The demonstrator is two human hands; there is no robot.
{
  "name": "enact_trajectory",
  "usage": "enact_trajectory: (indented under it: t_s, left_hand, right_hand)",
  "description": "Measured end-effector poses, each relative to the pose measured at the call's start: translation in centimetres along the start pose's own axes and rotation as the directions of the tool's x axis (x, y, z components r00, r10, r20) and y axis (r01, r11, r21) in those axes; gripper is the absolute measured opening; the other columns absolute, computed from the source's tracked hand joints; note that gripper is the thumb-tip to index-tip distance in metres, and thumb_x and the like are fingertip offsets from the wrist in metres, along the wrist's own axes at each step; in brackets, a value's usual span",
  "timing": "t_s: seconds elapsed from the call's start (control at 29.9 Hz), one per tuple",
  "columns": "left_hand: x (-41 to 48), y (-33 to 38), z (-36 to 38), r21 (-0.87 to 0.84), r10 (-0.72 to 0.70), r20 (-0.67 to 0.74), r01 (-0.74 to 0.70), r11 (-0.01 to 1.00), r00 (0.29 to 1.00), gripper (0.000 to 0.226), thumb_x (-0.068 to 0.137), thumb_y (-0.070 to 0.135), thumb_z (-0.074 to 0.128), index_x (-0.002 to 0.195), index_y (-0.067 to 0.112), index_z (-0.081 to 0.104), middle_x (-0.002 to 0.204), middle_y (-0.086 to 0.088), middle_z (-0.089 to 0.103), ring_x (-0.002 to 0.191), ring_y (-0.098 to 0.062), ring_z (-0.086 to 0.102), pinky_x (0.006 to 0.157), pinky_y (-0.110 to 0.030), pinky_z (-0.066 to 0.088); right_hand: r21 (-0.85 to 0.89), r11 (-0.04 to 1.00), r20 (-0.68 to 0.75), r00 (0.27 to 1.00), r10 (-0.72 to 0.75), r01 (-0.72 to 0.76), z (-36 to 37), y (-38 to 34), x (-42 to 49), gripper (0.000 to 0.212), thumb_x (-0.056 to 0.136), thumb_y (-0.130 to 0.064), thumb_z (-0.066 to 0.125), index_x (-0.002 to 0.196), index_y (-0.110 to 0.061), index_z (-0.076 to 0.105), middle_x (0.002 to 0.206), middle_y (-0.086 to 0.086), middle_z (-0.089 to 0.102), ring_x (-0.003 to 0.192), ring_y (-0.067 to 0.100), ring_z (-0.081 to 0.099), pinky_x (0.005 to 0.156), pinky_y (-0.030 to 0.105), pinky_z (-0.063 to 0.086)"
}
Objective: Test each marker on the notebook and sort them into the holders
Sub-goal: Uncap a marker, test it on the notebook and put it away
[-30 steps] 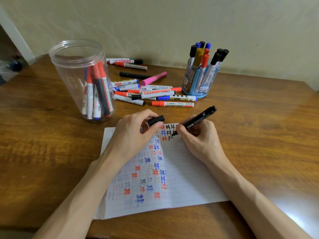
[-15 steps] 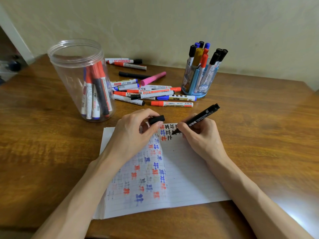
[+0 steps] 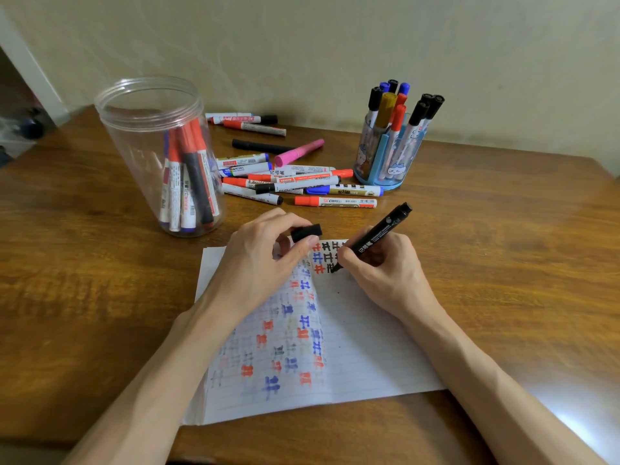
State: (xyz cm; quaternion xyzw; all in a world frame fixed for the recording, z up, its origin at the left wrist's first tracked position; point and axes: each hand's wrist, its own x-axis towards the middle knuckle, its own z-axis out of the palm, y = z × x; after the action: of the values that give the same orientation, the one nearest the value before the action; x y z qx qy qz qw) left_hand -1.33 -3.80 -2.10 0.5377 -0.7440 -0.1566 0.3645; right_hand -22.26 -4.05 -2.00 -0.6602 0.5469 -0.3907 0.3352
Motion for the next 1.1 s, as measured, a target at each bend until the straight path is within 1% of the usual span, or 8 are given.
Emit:
enact_trajectory:
  t_s: [0.13, 0.23, 0.3, 0.43, 0.67, 0.9, 1.0, 1.1]
  left_hand:
    - [0.0, 0.1, -0.2, -0.026, 0.005, 0.001, -0.005, 1.0, 1.0, 0.044, 0.09, 0.049, 0.059, 0.126, 0.027, 0.069, 0.114, 0.014, 0.067, 0.099, -0.003, 0.064, 0.075, -0.023, 0.06]
    - [-0.1, 0.4, -0.4, -0.057, -0.033, -0.017, 0.032, 0.998, 0.999, 0.054, 0.082, 0.054, 0.059, 0.13, 0.031, 0.067, 0.114, 0.019, 0.065, 0.092, 0.009, 0.06, 0.072, -0.007, 0.052]
    - [-0.1, 0.6, -0.4, -0.087, -0.051, -0.008, 0.05, 0.995, 0.999, 0.05, 0.08, 0.053, 0.06, 0.124, 0.03, 0.07, 0.11, 0.02, 0.066, 0.089, 0.017, 0.057, 0.07, -0.003, 0.05]
    - [0.0, 0.6, -0.3, -0.129, -0.036, -0.005, 0.035, 0.991, 0.999, 0.041, 0.083, 0.05, 0.062, 0.114, 0.025, 0.074, 0.108, 0.018, 0.07, 0.095, 0.022, 0.058, 0.073, -0.003, 0.05]
    - [0.0, 0.7, -0.3, -0.152, -0.017, 0.003, 0.018, 0.988, 1.0, 0.038, 0.083, 0.047, 0.06, 0.114, 0.026, 0.072, 0.104, 0.022, 0.067, 0.102, 0.023, 0.055, 0.075, -0.005, 0.05]
    - [0.0, 0.6, -0.3, -0.14, 0.003, 0.008, -0.002, 0.99, 1.0, 0.03, 0.088, 0.037, 0.068, 0.115, 0.027, 0.072, 0.107, 0.02, 0.069, 0.109, 0.01, 0.058, 0.078, -0.005, 0.049]
    - [0.0, 0.6, -0.3, -0.133, 0.012, 0.0, -0.011, 0.991, 1.0, 0.031, 0.088, 0.039, 0.064, 0.116, 0.029, 0.071, 0.107, 0.021, 0.069, 0.108, 0.011, 0.058, 0.079, -0.002, 0.047]
    - [-0.1, 0.7, -0.4, -0.15, 0.01, -0.013, -0.012, 0.989, 1.0, 0.037, 0.086, 0.046, 0.059, 0.115, 0.028, 0.071, 0.106, 0.022, 0.068, 0.108, 0.009, 0.058, 0.078, -0.003, 0.047]
  right_hand:
    - [0.227, 0.971, -0.084, 0.992, 0.093, -0.072, -0.6, -0.2, 0.2, 0.01, 0.093, -0.011, 0.072, 0.084, -0.009, 0.074, 0.065, -0.007, 0.07, 0.06, 0.0, 0.062, 0.058, 0.015, 0.046]
    - [0.351, 0.935, -0.101, 0.99, 0.099, -0.057, -1.1, -0.5, 0.2, 0.005, 0.097, -0.014, 0.072, 0.094, -0.01, 0.074, 0.068, 0.001, 0.069, 0.06, 0.009, 0.06, 0.057, 0.02, 0.046]
    - [0.405, 0.914, -0.099, 0.992, 0.082, -0.035, -1.3, -0.6, 0.1, 0.009, 0.097, -0.017, 0.074, 0.101, -0.01, 0.072, 0.072, 0.005, 0.069, 0.06, 0.015, 0.06, 0.056, 0.026, 0.047]
    - [0.449, 0.894, -0.065, 0.996, 0.056, -0.02, -1.4, -0.6, -0.1, 0.018, 0.096, -0.027, 0.078, 0.101, -0.011, 0.073, 0.071, 0.003, 0.066, 0.061, 0.017, 0.056, 0.056, 0.03, 0.045]
    - [0.51, 0.86, -0.04, 0.997, 0.06, -0.031, -1.6, -0.6, 0.0, 0.011, 0.094, -0.015, 0.078, 0.102, -0.011, 0.073, 0.068, 0.007, 0.062, 0.062, 0.02, 0.054, 0.057, 0.031, 0.044]
    - [0.516, 0.856, 0.016, 0.999, 0.04, -0.043, -1.4, -0.9, -0.2, 0.007, 0.096, -0.013, 0.075, 0.103, -0.012, 0.074, 0.077, 0.012, 0.07, 0.065, 0.023, 0.062, 0.057, 0.031, 0.047]
    - [0.586, 0.801, 0.1, 0.992, 0.077, -0.121, -1.4, -1.5, -0.3, 0.018, 0.101, -0.019, 0.066, 0.111, -0.006, 0.074, 0.09, 0.018, 0.077, 0.07, 0.028, 0.068, 0.057, 0.031, 0.049]
    - [0.592, 0.792, 0.132, 0.987, 0.086, -0.149, -1.5, -1.4, -0.2, 0.028, 0.099, -0.028, 0.066, 0.112, -0.006, 0.077, 0.087, 0.015, 0.075, 0.069, 0.025, 0.063, 0.057, 0.031, 0.046]
